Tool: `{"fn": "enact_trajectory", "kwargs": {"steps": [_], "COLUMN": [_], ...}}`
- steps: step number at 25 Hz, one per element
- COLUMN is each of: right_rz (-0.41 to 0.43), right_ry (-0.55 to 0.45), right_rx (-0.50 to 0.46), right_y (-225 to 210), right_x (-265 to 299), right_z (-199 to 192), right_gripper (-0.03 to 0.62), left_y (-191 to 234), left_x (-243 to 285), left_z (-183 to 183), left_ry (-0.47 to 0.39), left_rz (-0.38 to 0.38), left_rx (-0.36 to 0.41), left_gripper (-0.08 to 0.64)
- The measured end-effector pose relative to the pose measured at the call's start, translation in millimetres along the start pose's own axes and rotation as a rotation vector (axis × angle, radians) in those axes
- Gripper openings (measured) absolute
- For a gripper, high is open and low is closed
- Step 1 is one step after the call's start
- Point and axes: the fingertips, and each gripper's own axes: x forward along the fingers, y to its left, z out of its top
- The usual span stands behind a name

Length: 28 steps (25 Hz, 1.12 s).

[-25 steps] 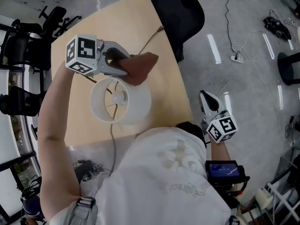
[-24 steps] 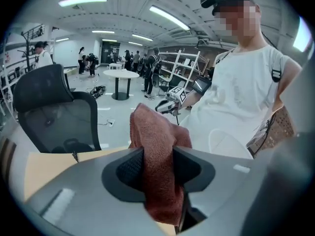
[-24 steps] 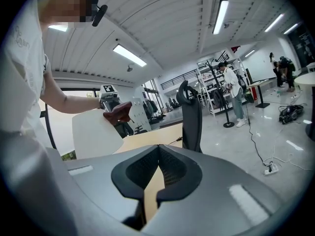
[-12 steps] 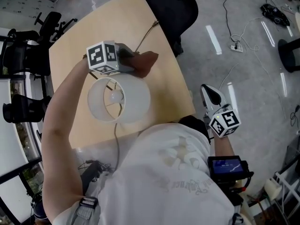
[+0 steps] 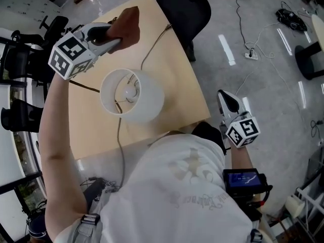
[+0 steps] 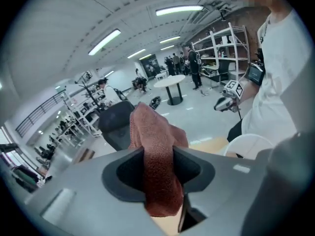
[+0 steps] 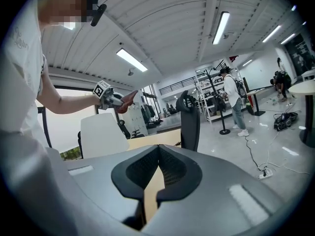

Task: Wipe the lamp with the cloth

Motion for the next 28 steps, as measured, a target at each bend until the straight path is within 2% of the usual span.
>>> {"fn": "enact_trajectory", "kwargs": {"steps": [3,6,13,15,18,21,25,28], "right_rz": [0.05,0.138,0.386,0.436,0.509,0.562,0.657,0.719], "right_ry": [-0.003,0.01,0.042,0.053,0.085,0.115,0.163,0.189], "right_rx": [-0.013,-0.044,-0.069,-0.056,-0.032,-0.025,-0.032,-0.033], "right_y": [5,13,16,12,-2,-19,-37,-43], "right_x": [6,27,70,78,86,94,109,112], "right_z": [3,8,27,31,30,30,34,33], "right_gripper": [0.012,0.012,0.012,0.012,0.012,0.012,0.012,0.012], "left_y": [8,-6,-50,-61,-82,-104,-115,-115], "left_x": [-45,-75,-83,-80,-61,-20,25,42], "left_z": [26,46,87,99,113,110,80,57], "left_ry": [-0.059,-0.103,-0.066,-0.077,-0.078,-0.019,0.151,0.238], "left_rz": [0.116,0.161,0.305,0.381,0.545,0.669,0.858,0.997], "left_rx": [-0.084,-0.198,-0.435,-0.512,-0.616,-0.7,-0.807,-0.859], "left_gripper": [0.161,0.161,0.161,0.161,0.161,0.161,0.161,0.163]}}
